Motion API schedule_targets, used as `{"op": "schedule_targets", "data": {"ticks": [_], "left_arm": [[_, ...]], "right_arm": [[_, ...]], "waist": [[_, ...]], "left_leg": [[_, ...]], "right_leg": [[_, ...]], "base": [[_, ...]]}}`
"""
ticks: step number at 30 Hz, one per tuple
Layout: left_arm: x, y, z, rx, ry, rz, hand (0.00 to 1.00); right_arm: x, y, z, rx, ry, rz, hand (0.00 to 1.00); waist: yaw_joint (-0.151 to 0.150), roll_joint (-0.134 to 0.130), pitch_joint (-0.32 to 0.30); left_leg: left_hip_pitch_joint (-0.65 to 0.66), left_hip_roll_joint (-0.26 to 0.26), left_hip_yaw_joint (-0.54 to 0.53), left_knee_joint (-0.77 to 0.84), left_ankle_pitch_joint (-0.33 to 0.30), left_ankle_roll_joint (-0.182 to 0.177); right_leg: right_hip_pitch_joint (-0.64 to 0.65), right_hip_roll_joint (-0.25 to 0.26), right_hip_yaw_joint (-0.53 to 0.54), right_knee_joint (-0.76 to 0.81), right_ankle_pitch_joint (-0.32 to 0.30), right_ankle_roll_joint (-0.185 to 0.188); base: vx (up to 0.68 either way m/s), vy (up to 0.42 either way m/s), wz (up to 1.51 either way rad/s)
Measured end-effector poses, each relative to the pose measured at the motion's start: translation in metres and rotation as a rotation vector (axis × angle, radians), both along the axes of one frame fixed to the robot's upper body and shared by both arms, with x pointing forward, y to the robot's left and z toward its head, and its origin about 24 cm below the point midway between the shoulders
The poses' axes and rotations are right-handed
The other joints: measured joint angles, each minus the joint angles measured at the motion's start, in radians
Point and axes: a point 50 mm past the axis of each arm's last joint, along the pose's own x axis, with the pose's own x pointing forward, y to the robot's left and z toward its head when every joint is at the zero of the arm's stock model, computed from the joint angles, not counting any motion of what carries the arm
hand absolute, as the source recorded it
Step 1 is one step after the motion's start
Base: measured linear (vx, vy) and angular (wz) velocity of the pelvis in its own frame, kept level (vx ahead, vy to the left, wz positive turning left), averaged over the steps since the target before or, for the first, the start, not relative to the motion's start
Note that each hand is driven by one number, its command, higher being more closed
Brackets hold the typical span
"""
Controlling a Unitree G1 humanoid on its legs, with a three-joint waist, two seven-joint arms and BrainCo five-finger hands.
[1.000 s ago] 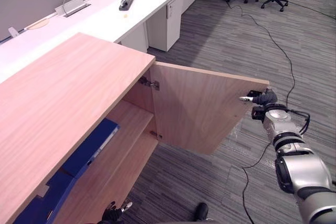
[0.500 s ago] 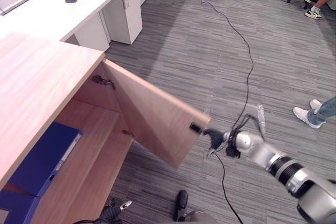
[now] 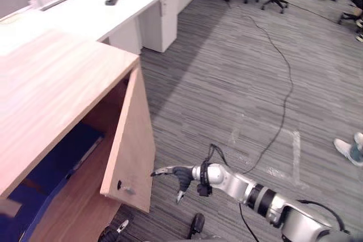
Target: Walk over to the cabinet, pick up the folder, carry it to the office cabinet, place the folder inside the office cabinet, then close the office cabinet door
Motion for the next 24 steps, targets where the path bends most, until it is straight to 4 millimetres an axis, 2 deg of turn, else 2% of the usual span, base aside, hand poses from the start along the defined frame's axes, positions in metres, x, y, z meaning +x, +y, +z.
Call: {"op": "schedule_targets", "data": {"ticks": [3,4,5,6,8,9,10,11,12,14,15,16,17,18,19,20,22,24], "left_arm": [[-0.003,-0.004,-0.001,-0.020,-0.003,0.052,0.00],[-0.003,-0.003,-0.001,-0.019,-0.004,0.058,0.00],[-0.003,-0.003,-0.001,-0.022,-0.008,0.075,0.00],[-0.003,-0.003,-0.001,-0.022,-0.008,0.078,0.00],[-0.003,-0.005,-0.002,-0.025,-0.008,0.086,0.00],[-0.003,-0.005,-0.002,-0.024,-0.008,0.087,0.00],[-0.003,-0.005,-0.001,-0.020,-0.006,0.083,0.00],[-0.002,-0.004,-0.001,-0.015,-0.005,0.069,0.00],[0.001,-0.004,-0.001,-0.008,-0.007,0.045,0.00],[0.010,-0.004,0.001,0.003,-0.019,-0.005,0.00],[0.016,-0.004,0.002,0.010,-0.027,-0.032,0.00],[0.019,-0.004,0.003,0.012,-0.034,-0.040,0.00],[0.025,-0.007,0.003,0.006,-0.046,-0.044,0.00],[0.021,-0.013,0.002,-0.007,-0.039,-0.041,0.00],[0.019,-0.014,0.001,-0.013,-0.033,-0.036,0.00],[0.014,-0.017,0.000,-0.019,-0.023,-0.033,0.00],[0.013,-0.017,0.000,-0.018,-0.023,-0.031,0.00],[0.014,-0.014,0.001,-0.009,-0.033,-0.031,0.00]], "right_arm": [[-0.002,0.011,-0.013,-0.043,0.018,-0.003,0.00],[-0.002,0.013,-0.016,-0.046,0.026,-0.009,0.00],[-0.003,0.017,-0.022,-0.057,0.037,-0.025,0.00],[-0.004,0.017,-0.026,-0.069,0.044,-0.036,0.00],[-0.013,0.006,-0.049,-0.117,0.110,-0.115,0.00],[-0.016,0.002,-0.055,-0.128,0.131,-0.143,0.00],[-0.021,-0.005,-0.065,-0.135,0.168,-0.198,0.00],[-0.026,-0.012,-0.074,-0.133,0.213,-0.279,0.00],[-0.027,-0.019,-0.080,-0.124,0.247,-0.356,0.00],[-0.024,-0.044,-0.091,-0.093,0.317,-0.582,0.00],[-0.024,-0.065,-0.098,-0.077,0.358,-0.736,0.00],[-0.025,-0.076,-0.102,-0.068,0.383,-0.820,0.00],[-0.035,-0.101,-0.114,-0.054,0.465,-1.019,0.00],[-0.053,-0.123,-0.127,-0.056,0.553,-1.203,0.00],[-0.062,-0.130,-0.132,-0.054,0.588,-1.276,0.00],[-0.080,-0.144,-0.141,-0.061,0.648,-1.404,0.00],[-0.104,-0.157,-0.150,-0.073,0.718,-1.544,0.00],[-0.120,-0.163,-0.154,-0.067,0.758,-1.646,0.00]], "waist": [[0.041,-0.016,-0.003],[0.046,-0.023,-0.008],[0.059,-0.031,-0.007],[0.060,-0.031,-0.007],[0.062,-0.022,-0.001],[0.062,-0.019,0.000],[0.060,-0.019,0.000],[0.055,-0.018,0.001],[0.049,-0.017,0.004],[0.024,-0.011,0.014],[0.011,-0.008,0.030],[0.007,-0.009,0.044],[0.000,0.007,0.068],[0.001,0.029,0.062],[0.001,0.040,0.062],[-0.001,0.055,0.059],[-0.001,0.066,0.054],[-0.002,0.058,0.058]], "left_leg": [[-0.012,-0.009,-0.077,0.004,0.004,0.007],[-0.023,-0.012,-0.094,0.008,0.002,0.010],[-0.046,-0.023,-0.149,0.028,-0.003,0.017],[-0.056,-0.028,-0.177,0.036,-0.009,0.027],[-0.087,-0.052,-0.310,0.056,-0.009,0.036],[-0.092,-0.062,-0.349,0.056,-0.007,0.040],[-0.103,-0.078,-0.405,0.056,0.002,0.053],[-0.124,-0.098,-0.494,0.060,0.018,0.062],[-0.148,-0.113,-0.565,0.066,0.031,0.063],[-0.220,-0.161,-0.744,0.097,0.062,0.054],[-0.246,-0.191,-0.837,0.098,0.081,0.037],[-0.248,-0.208,-0.881,0.098,0.090,0.025],[-0.244,-0.223,-0.959,0.101,0.100,0.003],[-0.246,-0.208,-1.004,0.080,0.112,-0.009],[-0.245,-0.196,-1.014,0.068,0.117,-0.016],[-0.248,-0.171,-1.014,0.043,0.131,-0.023],[-0.249,-0.140,-1.029,0.006,0.156,-0.041],[-0.265,-0.130,-1.044,-0.018,0.192,-0.041]], "right_leg": [[0.031,-0.026,-0.069,0.000,0.000,0.005],[0.035,-0.034,-0.087,0.000,-0.002,0.009],[0.053,-0.056,-0.141,0.002,-0.012,0.026],[0.060,-0.068,-0.168,0.010,-0.020,0.036],[0.056,-0.158,-0.268,0.168,-0.093,0.062],[0.047,-0.184,-0.269,0.233,-0.116,0.055],[0.025,-0.228,-0.214,0.329,-0.142,0.044],[-0.007,-0.255,-0.084,0.421,-0.172,0.027],[-0.034,-0.241,0.066,0.458,-0.237,0.049],[-0.040,-0.151,0.402,0.427,-0.337,0.095],[-0.031,-0.112,0.532,0.403,-0.360,0.130],[-0.015,-0.101,0.567,0.384,-0.362,0.136],[0.029,-0.100,0.519,0.373,-0.365,0.162],[0.053,-0.093,0.443,0.354,-0.370,0.153],[0.069,-0.087,0.417,0.339,-0.370,0.148],[0.094,-0.071,0.369,0.313,-0.366,0.139],[0.122,-0.046,0.316,0.279,-0.363,0.129],[0.141,-0.027,0.271,0.260,-0.363,0.122]], "base": [[-0.13,0.011,0.68],[-0.14,0.030,1.05],[-0.13,0.044,0.99],[-0.13,0.105,1.31],[-0.07,0.163,1.51],[-0.01,0.150,1.62],[0.01,0.131,1.77],[0.00,0.134,2.08],[0.00,0.054,2.27],[0.07,-0.105,2.63],[0.08,-0.178,2.51],[0.04,-0.172,2.39],[0.03,-0.242,2.04],[0.04,-0.240,1.80],[0.05,-0.267,1.26],[0.05,-0.160,0.82],[0.06,-0.196,0.79],[0.06,-0.200,0.80]]}}
